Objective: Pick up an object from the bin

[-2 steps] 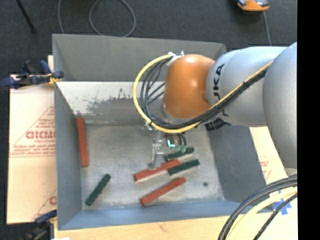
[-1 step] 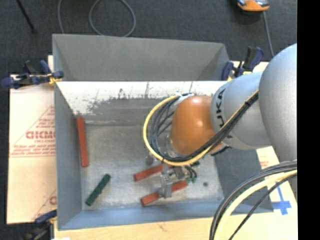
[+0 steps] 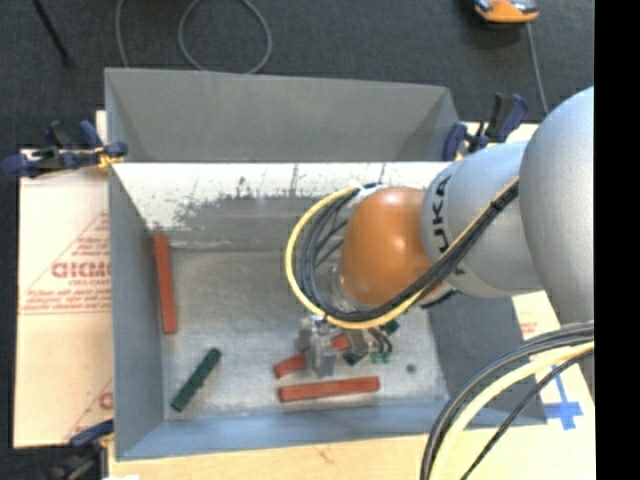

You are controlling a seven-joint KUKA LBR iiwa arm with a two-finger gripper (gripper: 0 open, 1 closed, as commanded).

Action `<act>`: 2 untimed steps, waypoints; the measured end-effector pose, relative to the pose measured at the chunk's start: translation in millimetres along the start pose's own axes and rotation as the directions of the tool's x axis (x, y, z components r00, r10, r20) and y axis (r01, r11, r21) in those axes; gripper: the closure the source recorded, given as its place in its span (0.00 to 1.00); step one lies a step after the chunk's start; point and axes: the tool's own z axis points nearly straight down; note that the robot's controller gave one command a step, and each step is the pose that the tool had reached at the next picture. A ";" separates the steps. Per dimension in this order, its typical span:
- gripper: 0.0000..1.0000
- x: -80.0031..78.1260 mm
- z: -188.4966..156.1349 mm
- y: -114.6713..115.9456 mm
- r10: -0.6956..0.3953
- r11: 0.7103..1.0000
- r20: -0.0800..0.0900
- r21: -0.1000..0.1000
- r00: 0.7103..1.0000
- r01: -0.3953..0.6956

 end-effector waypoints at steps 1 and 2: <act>1.00 -24.0 -157.5 4.9 0.020 1.000 0.005 0.003 1.000 -0.020; 0.00 -22.1 -152.6 5.3 0.022 1.000 -0.004 0.002 1.000 -0.022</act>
Offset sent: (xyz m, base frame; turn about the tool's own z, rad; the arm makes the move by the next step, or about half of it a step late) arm 0.0187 0.0097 0.1520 0.0215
